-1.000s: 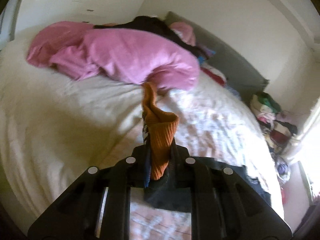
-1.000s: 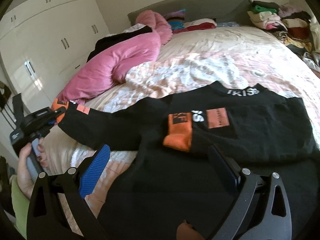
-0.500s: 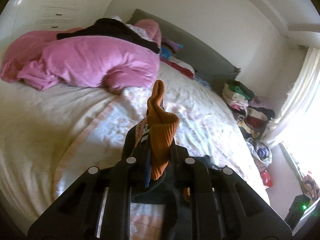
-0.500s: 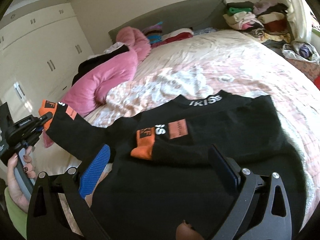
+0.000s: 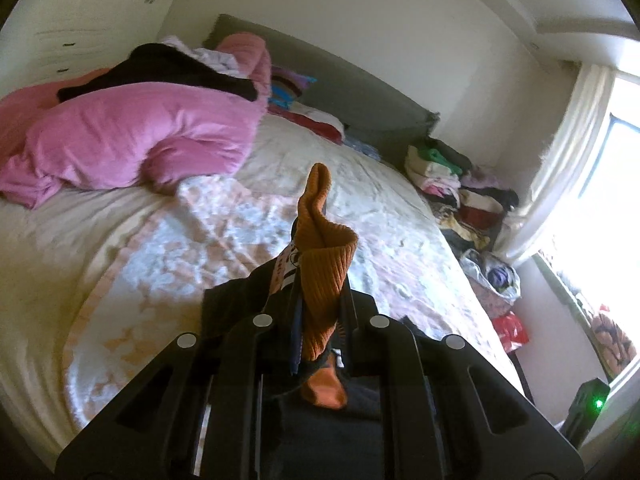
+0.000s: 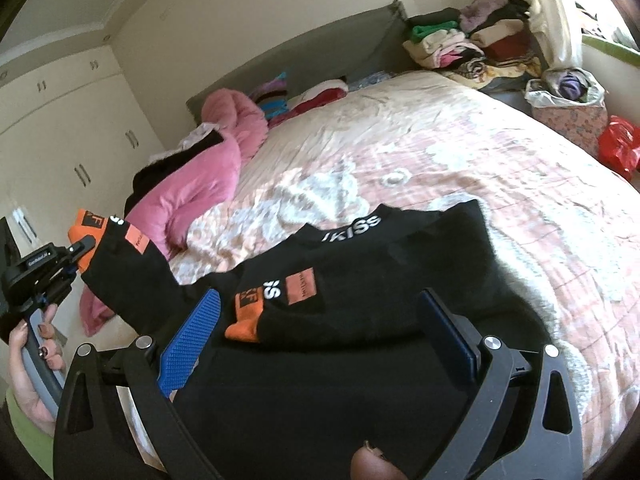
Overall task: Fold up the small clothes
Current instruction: 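Carry the held cuff across the sweatshirt body and release it with the left gripper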
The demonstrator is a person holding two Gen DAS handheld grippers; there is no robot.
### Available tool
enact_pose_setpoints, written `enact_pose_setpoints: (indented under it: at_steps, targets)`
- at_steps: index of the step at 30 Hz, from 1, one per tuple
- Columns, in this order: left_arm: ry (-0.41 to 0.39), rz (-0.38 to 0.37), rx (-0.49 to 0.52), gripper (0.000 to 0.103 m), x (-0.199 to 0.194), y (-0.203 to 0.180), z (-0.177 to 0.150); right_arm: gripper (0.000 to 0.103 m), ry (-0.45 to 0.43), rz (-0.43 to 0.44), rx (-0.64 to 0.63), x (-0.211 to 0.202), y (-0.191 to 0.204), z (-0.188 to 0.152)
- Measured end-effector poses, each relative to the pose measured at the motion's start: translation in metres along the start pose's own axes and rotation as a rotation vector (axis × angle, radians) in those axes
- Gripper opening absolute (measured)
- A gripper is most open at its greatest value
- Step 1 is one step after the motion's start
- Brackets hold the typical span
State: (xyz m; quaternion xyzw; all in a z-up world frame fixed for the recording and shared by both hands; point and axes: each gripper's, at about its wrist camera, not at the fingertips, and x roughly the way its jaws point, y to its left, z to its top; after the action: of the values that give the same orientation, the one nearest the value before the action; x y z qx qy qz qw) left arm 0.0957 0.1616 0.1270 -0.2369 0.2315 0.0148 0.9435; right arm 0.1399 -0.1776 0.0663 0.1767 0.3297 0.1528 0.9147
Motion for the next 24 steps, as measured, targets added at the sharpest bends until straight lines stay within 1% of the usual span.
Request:
enact_pose_setpoints:
  at_steps: [7,14,19,24]
  targets:
    - [0.049,-0.076,0.054,0.007,0.017,-0.039,-0.006,0.098,-0.03,-0.028,0.051,-0.014,-0.025,0.004]
    - [0.116,-0.141,0.098,0.007,0.038,-0.064,-0.017,0.098,-0.063,-0.052,0.089,-0.024,-0.042,0.007]
    - [0.179,-0.165,0.14,0.007,0.061,-0.081,-0.035,0.098,-0.062,-0.08,0.11,-0.024,-0.054,0.007]
    - [0.271,-0.182,0.182,0.007,0.092,-0.092,-0.063,0.098,-0.061,-0.107,0.132,-0.024,-0.064,0.006]
